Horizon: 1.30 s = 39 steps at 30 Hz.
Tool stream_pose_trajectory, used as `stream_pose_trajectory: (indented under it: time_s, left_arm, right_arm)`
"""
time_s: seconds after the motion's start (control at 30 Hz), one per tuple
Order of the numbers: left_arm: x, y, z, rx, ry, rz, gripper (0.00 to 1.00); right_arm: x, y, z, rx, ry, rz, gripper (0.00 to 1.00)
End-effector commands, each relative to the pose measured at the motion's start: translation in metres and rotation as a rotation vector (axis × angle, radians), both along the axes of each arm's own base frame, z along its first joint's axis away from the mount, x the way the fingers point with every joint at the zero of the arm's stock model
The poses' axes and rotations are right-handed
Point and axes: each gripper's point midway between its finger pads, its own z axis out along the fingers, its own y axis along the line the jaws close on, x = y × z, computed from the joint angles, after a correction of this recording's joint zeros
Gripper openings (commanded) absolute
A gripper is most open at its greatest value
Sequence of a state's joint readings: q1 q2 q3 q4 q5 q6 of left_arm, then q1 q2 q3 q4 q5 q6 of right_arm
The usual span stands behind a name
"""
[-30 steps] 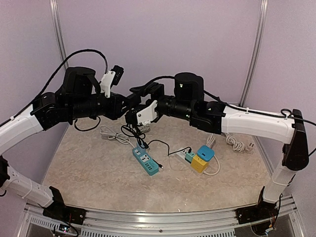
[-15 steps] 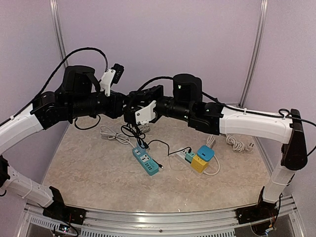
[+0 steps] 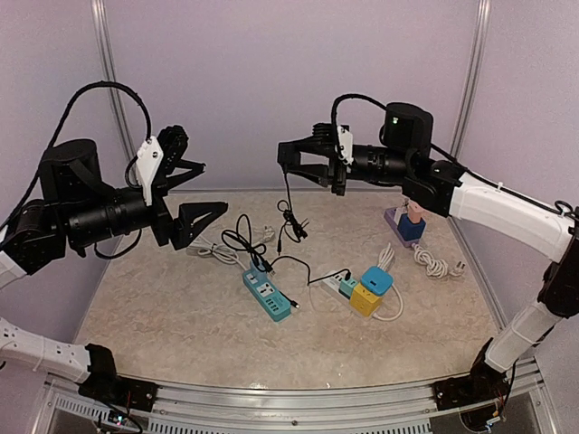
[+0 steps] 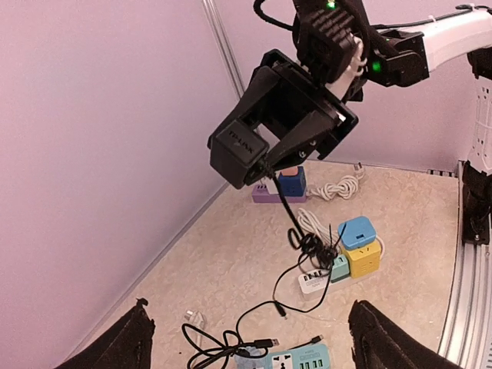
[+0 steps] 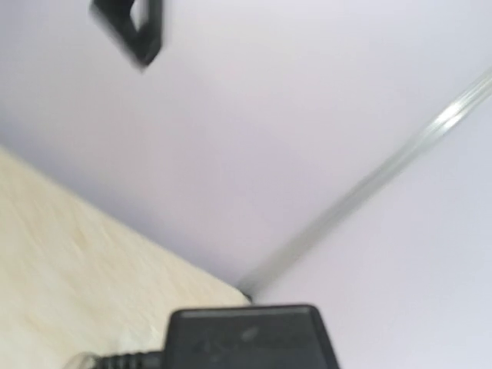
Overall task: Insert the plug
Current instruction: Adjust the plug.
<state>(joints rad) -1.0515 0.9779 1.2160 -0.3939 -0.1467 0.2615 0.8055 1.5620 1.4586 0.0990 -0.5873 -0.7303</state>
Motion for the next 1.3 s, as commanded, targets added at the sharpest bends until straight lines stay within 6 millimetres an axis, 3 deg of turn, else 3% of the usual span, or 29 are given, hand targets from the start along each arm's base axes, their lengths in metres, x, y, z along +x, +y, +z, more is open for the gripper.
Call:
stream_pose_trajectory:
  time_s: [0.0,0.2,0.47,0.63,0.73,0.87,1.07,1.27]
  left_arm:
    - [0.003,-0.005,-0.013,0.121,-0.162,-0.004,0.80]
    - [-0.003,-0.028,-0.004,0.071,-0.252,-0.087,0.69]
    - [-0.024,-0.057,0.013,-0.003,-0.258,-0.219,0.68]
    - [-0.034,-0.071,0.029,-0.074,-0.249,-0.275,0.71]
    - [-0.035,-0.081,0.025,-0.071,-0.233,-0.292,0.70]
    - [-0.038,-0.085,0.026,-0.090,-0.232,-0.310,0.59]
    - [-0.038,-0.092,0.021,-0.080,-0.208,-0.326,0.56]
    - [-0.037,-0.094,0.020,-0.076,-0.206,-0.322,0.42]
  right_arm:
    - [-0.062,-0.010,0.020,0.074,0.307,0.348,0.00]
    - [-0.096,-0.021,0.042,0.121,0.467,0.580,0.00]
    - [-0.111,-0.011,0.034,0.085,0.497,0.618,0.00]
    - [-0.119,-0.005,0.033,0.074,0.496,0.631,0.00]
    - [-0.123,-0.004,0.034,0.075,0.490,0.638,0.00]
    - [-0.125,-0.002,0.033,0.075,0.488,0.638,0.00]
    - [-0.125,0.002,0.033,0.073,0.488,0.639,0.00]
    - [-0.124,0.004,0.033,0.075,0.490,0.634,0.00]
